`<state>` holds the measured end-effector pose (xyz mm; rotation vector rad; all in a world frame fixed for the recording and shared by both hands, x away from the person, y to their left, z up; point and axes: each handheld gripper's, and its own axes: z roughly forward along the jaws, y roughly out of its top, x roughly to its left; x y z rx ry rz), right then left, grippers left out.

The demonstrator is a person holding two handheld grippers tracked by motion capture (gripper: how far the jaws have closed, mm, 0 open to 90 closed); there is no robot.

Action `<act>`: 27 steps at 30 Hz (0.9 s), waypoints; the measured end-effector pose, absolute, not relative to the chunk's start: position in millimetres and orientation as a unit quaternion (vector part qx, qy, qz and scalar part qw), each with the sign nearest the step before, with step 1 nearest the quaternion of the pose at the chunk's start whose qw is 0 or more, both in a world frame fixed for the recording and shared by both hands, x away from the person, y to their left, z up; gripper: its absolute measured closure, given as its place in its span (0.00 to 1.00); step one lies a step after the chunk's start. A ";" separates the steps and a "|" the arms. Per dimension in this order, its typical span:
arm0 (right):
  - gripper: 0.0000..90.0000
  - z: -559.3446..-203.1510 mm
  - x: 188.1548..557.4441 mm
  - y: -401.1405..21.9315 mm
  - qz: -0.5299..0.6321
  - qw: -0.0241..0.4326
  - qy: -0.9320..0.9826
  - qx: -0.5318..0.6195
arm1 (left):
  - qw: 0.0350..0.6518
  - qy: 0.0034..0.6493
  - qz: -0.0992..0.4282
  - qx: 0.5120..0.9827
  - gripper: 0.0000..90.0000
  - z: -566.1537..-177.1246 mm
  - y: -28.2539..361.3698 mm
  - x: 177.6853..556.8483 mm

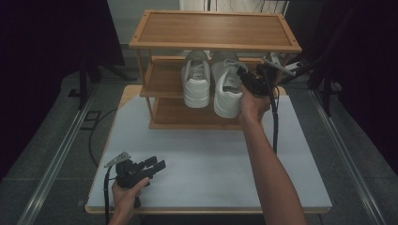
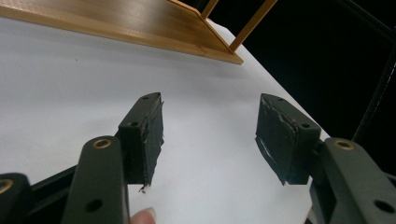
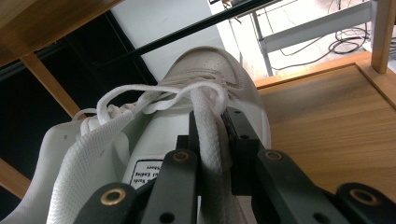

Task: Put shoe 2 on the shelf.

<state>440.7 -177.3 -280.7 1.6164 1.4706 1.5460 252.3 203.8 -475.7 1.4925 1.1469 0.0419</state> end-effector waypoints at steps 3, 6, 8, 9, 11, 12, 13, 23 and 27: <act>0.90 -281.0 444.1 -174.3 0.560 0.230 0.534 0.590 | 0.589 0.494 0.020 0.640 0.46 -475.7 204.5 252.3; 0.90 -280.9 447.1 -172.3 0.556 0.232 0.535 0.592 | 0.589 0.493 0.019 0.640 0.46 -475.4 204.8 252.2; 0.90 -280.4 451.7 -169.5 0.552 0.235 0.535 0.595 | 0.591 0.493 0.020 0.639 0.46 -474.7 205.4 252.0; 0.90 -280.1 453.2 -168.6 0.551 0.235 0.535 0.596 | 0.590 0.494 0.020 0.638 0.46 -474.5 205.6 251.9; 0.89 -279.9 456.2 -167.3 0.550 0.237 0.535 0.596 | 0.591 0.493 0.020 0.638 0.46 -474.5 206.5 252.0; 0.89 -279.8 457.6 -166.4 0.549 0.236 0.536 0.596 | 0.591 0.493 0.020 0.638 0.46 -474.5 206.5 252.0; 0.88 -279.8 458.9 -165.7 0.547 0.239 0.538 0.595 | 0.590 0.494 0.021 0.638 0.46 -474.5 206.9 252.0; 0.71 -281.8 465.6 -166.1 0.557 0.224 0.552 0.579 | 0.590 0.494 0.019 0.638 0.46 -475.3 205.7 252.1; 0.68 -274.1 463.1 -167.9 0.579 0.217 0.548 0.563 | 0.590 0.493 0.019 0.639 0.46 -475.4 205.2 252.0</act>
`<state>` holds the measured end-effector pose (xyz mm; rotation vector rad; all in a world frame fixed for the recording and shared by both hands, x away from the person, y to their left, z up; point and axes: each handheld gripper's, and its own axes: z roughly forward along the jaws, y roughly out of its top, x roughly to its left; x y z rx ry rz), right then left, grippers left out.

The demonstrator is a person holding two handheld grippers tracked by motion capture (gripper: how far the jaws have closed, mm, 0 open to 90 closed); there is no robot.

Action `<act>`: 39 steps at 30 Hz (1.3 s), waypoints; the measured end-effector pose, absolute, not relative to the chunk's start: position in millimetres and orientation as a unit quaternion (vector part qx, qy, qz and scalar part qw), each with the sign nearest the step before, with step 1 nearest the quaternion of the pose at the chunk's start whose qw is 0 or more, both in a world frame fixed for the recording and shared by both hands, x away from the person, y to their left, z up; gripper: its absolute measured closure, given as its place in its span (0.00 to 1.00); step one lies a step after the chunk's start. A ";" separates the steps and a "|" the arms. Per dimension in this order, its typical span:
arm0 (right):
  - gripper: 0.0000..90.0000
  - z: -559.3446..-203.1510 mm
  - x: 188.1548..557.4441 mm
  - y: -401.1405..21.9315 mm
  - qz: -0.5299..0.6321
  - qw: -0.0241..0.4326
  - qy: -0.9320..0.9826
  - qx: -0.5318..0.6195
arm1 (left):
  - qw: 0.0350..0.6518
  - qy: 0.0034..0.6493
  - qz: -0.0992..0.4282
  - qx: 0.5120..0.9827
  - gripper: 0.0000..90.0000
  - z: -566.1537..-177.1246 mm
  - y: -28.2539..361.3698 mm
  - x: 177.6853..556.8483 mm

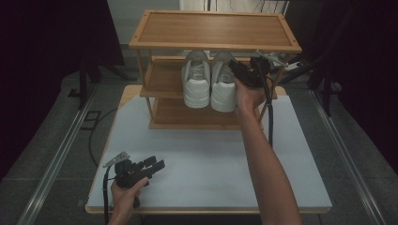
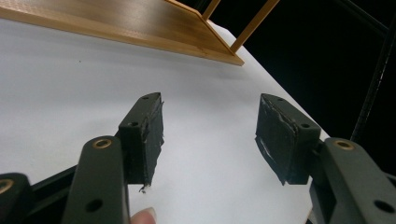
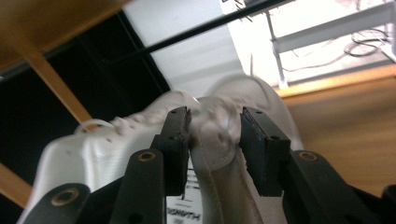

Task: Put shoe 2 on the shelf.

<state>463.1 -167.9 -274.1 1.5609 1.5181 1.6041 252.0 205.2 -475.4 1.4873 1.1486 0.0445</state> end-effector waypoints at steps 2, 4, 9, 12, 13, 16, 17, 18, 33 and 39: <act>0.66 -271.0 460.2 -168.0 0.578 0.220 0.556 0.555 | 0.589 0.493 0.019 0.639 0.46 -476.0 204.9 252.3; 0.66 -268.8 454.9 -168.5 0.578 0.230 0.560 0.548 | 0.588 0.493 0.017 0.641 0.46 -476.4 203.7 252.1; 0.65 -264.1 439.4 -173.8 0.583 0.243 0.563 0.533 | 0.585 0.490 0.018 0.647 0.46 -477.4 200.2 251.3; 0.65 -261.1 422.7 -177.6 0.585 0.252 0.571 0.518 | 0.583 0.490 0.017 0.648 0.46 -477.2 198.5 250.7; 0.65 -260.3 415.9 -178.9 0.586 0.255 0.575 0.511 | 0.583 0.490 0.018 0.649 0.46 -477.0 198.3 250.7; 0.67 -260.8 394.5 -182.2 0.587 0.257 0.590 0.491 | 0.582 0.490 0.018 0.649 0.46 -476.8 198.7 251.1; 0.70 -263.9 380.9 -183.1 0.588 0.250 0.602 0.479 | 0.581 0.490 0.017 0.650 0.46 -477.0 199.0 251.4; 0.72 -266.0 374.4 -183.4 0.586 0.248 0.609 0.473 | 0.581 0.491 0.018 0.650 0.46 -477.5 199.5 251.8; 0.96 -291.2 367.1 -172.7 0.558 0.221 0.660 0.452 | 0.580 0.490 0.018 0.651 0.46 -477.4 200.4 252.7; 0.90 -293.3 373.6 -173.2 0.559 0.231 0.647 0.465 | 0.581 0.489 0.019 0.651 0.46 -476.7 198.9 252.7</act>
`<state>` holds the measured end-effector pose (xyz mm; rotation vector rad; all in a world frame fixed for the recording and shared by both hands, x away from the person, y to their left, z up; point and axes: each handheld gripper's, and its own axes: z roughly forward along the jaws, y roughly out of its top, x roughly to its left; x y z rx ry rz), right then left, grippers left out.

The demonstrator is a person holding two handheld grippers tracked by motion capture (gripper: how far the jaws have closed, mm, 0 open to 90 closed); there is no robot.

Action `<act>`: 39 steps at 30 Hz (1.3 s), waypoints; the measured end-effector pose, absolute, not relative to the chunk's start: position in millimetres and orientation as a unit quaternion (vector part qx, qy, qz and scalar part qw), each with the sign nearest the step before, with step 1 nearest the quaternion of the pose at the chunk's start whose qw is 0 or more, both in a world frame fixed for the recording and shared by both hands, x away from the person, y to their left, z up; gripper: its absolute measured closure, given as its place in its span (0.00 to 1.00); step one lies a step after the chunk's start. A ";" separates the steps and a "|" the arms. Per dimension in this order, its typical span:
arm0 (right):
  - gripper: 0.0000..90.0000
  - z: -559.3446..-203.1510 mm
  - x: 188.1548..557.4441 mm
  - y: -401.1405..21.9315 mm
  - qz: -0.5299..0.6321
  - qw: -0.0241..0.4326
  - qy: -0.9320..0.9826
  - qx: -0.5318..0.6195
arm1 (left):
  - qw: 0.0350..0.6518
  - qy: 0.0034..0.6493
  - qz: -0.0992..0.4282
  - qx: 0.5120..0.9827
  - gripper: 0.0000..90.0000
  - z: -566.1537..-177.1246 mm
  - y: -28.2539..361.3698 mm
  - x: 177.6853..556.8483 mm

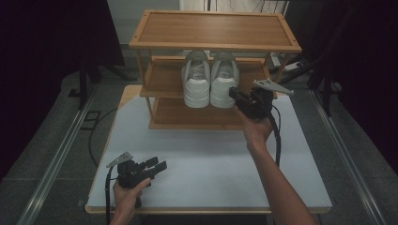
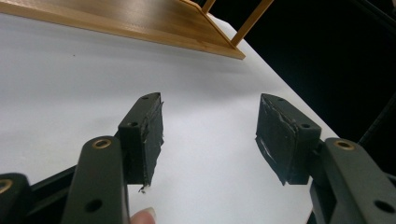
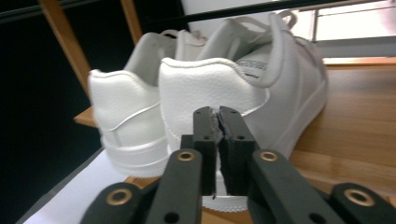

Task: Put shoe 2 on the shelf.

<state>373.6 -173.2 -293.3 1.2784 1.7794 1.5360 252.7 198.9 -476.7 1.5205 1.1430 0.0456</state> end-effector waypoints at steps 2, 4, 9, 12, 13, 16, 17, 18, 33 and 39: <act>0.90 -293.8 374.8 -174.2 0.563 0.226 0.644 0.466 | 0.580 0.489 0.019 0.651 0.46 -476.7 198.6 252.7; 0.89 -294.3 375.6 -174.9 0.565 0.224 0.642 0.467 | 0.580 0.488 0.018 0.652 0.46 -477.0 198.2 252.9; 0.84 -296.9 370.8 -177.2 0.576 0.224 0.634 0.464 | 0.580 0.486 0.019 0.654 0.46 -476.5 197.8 252.1; 0.77 -298.8 355.4 -185.4 0.591 0.221 0.631 0.451 | 0.580 0.485 0.019 0.654 0.46 -475.8 199.3 251.3; 0.75 -299.7 350.2 -188.6 0.595 0.220 0.630 0.448 | 0.580 0.486 0.020 0.653 0.46 -475.7 199.6 251.0; 0.73 -302.5 340.2 -195.5 0.601 0.218 0.633 0.437 | 0.581 0.486 0.021 0.653 0.46 -474.9 200.5 250.5; 0.71 -306.9 329.6 -203.6 0.603 0.219 0.635 0.430 | 0.581 0.486 0.022 0.653 0.46 -474.3 200.6 250.3; 0.70 -309.6 324.0 -208.1 0.607 0.216 0.635 0.426 | 0.581 0.485 0.024 0.653 0.46 -473.5 200.7 250.4; 0.62 -373.9 257.2 -256.8 0.608 0.227 0.647 0.401 | 0.580 0.483 0.023 0.656 0.45 -473.7 197.9 251.0; 0.59 -374.7 256.8 -258.0 0.608 0.227 0.649 0.396 | 0.581 0.481 0.023 0.656 0.45 -472.9 197.2 251.0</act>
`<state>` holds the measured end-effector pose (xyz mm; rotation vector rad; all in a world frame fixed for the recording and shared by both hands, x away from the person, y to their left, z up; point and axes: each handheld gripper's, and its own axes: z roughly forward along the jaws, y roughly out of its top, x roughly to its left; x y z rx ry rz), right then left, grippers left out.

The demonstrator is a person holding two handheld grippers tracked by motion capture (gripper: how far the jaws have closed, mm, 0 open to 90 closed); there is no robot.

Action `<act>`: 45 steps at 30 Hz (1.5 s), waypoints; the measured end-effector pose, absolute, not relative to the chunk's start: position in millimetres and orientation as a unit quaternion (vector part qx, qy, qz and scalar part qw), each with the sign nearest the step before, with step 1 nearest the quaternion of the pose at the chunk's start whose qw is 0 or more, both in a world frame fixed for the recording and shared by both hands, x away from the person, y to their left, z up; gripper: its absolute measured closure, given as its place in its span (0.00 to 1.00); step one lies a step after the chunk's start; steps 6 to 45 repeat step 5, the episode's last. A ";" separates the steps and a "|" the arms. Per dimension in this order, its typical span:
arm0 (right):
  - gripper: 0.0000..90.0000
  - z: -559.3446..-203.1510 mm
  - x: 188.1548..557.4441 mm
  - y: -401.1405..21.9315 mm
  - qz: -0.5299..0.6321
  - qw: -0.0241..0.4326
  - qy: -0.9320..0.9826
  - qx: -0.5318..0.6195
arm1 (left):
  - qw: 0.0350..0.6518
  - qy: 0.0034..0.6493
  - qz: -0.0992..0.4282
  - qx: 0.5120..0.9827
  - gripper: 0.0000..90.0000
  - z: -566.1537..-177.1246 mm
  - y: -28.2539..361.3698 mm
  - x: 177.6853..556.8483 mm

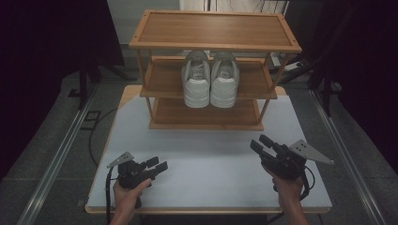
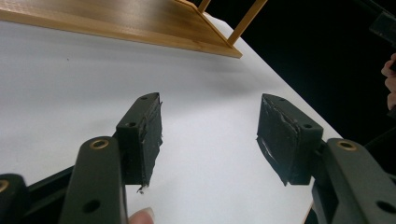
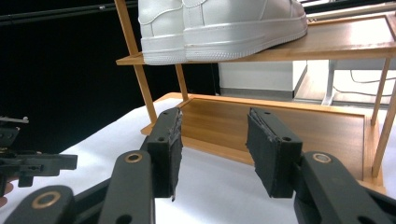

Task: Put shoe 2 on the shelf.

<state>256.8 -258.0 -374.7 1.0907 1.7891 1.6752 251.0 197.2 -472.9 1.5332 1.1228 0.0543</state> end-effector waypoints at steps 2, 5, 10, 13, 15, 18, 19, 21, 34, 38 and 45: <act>0.55 -374.1 256.5 -257.9 0.609 0.230 0.648 0.395 | 0.581 0.481 0.024 0.656 0.45 -472.6 198.3 251.4; 0.49 -378.4 256.0 -260.3 0.597 0.234 0.651 0.406 | 0.582 0.481 0.024 0.655 0.44 -472.8 199.4 252.4; 0.49 -378.4 256.0 -260.3 0.597 0.234 0.651 0.406 | 0.582 0.481 0.024 0.655 0.44 -472.8 199.4 252.4; 0.49 -378.4 256.0 -260.3 0.597 0.234 0.651 0.406 | 0.582 0.481 0.024 0.655 0.44 -472.8 199.4 252.4; 0.49 -378.4 256.0 -260.3 0.597 0.234 0.651 0.406 | 0.582 0.481 0.024 0.655 0.44 -472.8 199.4 252.4; 0.49 -378.4 256.0 -260.3 0.597 0.234 0.651 0.406 | 0.582 0.481 0.024 0.655 0.44 -472.8 199.4 252.4; 0.49 -378.4 256.0 -260.3 0.597 0.234 0.651 0.406 | 0.582 0.481 0.024 0.655 0.44 -472.8 199.4 252.4; 0.49 -378.4 256.0 -260.3 0.597 0.234 0.651 0.406 | 0.582 0.481 0.024 0.655 0.44 -472.8 199.4 252.4; 0.49 -378.4 256.0 -260.3 0.597 0.234 0.651 0.406 | 0.582 0.481 0.024 0.655 0.44 -472.8 199.4 252.4; 0.49 -378.4 256.0 -260.3 0.597 0.234 0.651 0.406 | 0.582 0.481 0.024 0.655 0.44 -472.8 199.4 252.4; 0.49 -378.4 256.0 -260.3 0.597 0.234 0.651 0.406 | 0.582 0.481 0.024 0.655 0.44 -472.8 199.4 252.4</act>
